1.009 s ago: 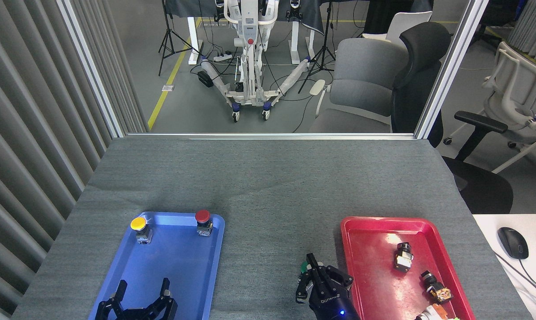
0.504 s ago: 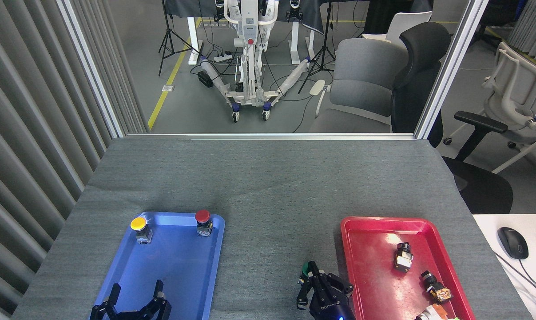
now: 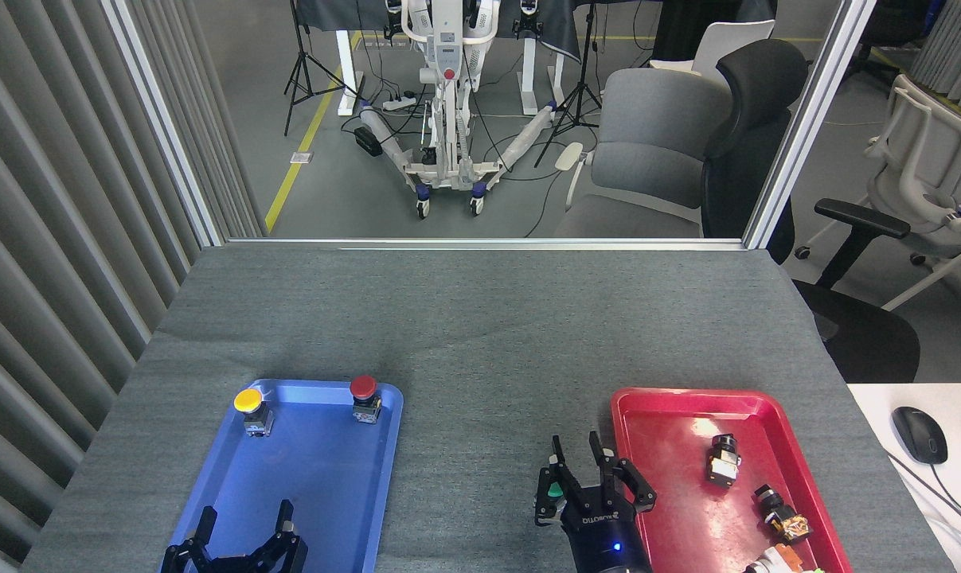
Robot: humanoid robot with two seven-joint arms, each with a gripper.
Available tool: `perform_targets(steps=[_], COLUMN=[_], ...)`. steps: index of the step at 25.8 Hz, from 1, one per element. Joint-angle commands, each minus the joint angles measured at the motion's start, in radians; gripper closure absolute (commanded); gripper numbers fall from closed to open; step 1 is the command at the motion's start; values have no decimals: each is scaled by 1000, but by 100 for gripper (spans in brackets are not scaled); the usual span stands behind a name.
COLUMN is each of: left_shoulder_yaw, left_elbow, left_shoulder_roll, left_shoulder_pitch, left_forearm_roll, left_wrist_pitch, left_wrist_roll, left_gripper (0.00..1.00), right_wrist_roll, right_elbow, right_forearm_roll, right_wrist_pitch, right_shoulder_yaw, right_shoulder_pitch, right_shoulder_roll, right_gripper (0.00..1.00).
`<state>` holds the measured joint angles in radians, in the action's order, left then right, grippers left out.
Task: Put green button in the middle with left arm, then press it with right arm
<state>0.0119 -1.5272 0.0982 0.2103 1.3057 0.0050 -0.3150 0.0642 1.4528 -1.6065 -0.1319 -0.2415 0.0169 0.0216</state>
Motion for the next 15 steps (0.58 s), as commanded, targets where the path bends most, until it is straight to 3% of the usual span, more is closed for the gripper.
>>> perform_targets(steps=[1,8,15], left_shoulder_yaw=[0,0,0], left_elbow=[-2,-5,-5], left_shoulder_roll=[0,0,0], left_shoulder_pitch=[0,1,1], left_forearm_roll=[0,0,-2], left_wrist_pitch=[0,0,0], left_wrist_roll=[1,2,8], left_gripper=[1,1,1], right_wrist_roll=[3,3,5], right_elbow=[55,124,139], right_forearm_roll=[2,4,17], right_wrist_pitch=[-3,1,5], right_shoulder_yaw=[34,162,182], right_shoulder_pitch=[11,117,141], right_shoulder_roll=[3,43,61], right_gripper=[1,0,0])
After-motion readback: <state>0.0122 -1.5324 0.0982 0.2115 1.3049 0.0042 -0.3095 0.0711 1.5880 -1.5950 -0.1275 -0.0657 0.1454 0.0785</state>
